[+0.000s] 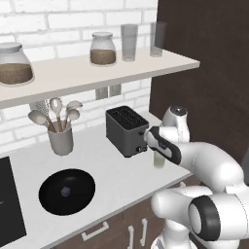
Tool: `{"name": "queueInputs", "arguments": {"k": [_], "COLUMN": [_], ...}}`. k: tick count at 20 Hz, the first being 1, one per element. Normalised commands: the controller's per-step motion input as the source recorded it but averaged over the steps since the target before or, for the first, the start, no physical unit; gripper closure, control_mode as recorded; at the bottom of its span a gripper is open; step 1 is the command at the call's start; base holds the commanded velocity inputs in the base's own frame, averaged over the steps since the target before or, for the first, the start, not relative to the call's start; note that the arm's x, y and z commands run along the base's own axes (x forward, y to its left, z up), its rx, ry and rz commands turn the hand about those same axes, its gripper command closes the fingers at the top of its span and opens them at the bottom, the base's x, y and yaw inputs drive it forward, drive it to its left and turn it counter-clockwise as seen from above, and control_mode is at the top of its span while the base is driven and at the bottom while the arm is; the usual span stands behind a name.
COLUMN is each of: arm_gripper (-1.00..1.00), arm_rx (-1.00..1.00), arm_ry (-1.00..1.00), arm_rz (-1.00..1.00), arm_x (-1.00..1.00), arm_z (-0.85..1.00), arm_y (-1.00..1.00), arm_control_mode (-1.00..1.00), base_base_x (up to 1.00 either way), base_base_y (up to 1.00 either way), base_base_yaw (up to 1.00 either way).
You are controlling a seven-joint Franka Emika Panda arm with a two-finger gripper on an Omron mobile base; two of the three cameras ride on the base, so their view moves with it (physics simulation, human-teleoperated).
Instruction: Grab a lemon wedge from the fridge and one ice cube from the ice bowl, and put them in the glass of lemonade.
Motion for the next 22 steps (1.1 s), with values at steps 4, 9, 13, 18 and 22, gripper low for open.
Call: {"name": "queueInputs", "arguments": {"k": [4,9,13,18,22], "arm_gripper": [1.00,-1.00,-1.00,-1.00,-1.00], "arm_rx": [0.00,0.00,0.00,0.00,0.00], "arm_ry": [0.00,0.00,0.00,0.00,-0.03], "arm_rz": [0.00,0.00,0.00,0.00,0.00], "arm_x": [0.00,0.00,0.00,0.01,-0.23], "arm_z": [-0.08,0.00,0.00,0.00,0.01], "arm_y": [0.00,0.00,0.00,0.00,0.00], "arm_control_mode": [-1.00,-1.00,-1.00,-1.00,-1.00], "base_base_x": [0.00,0.00,0.00,0.00,0.00], "base_base_y": [0.00,0.00,0.00,0.00,0.00], "base_base_yaw": [0.00,0.00,0.00,0.00,0.00]}}
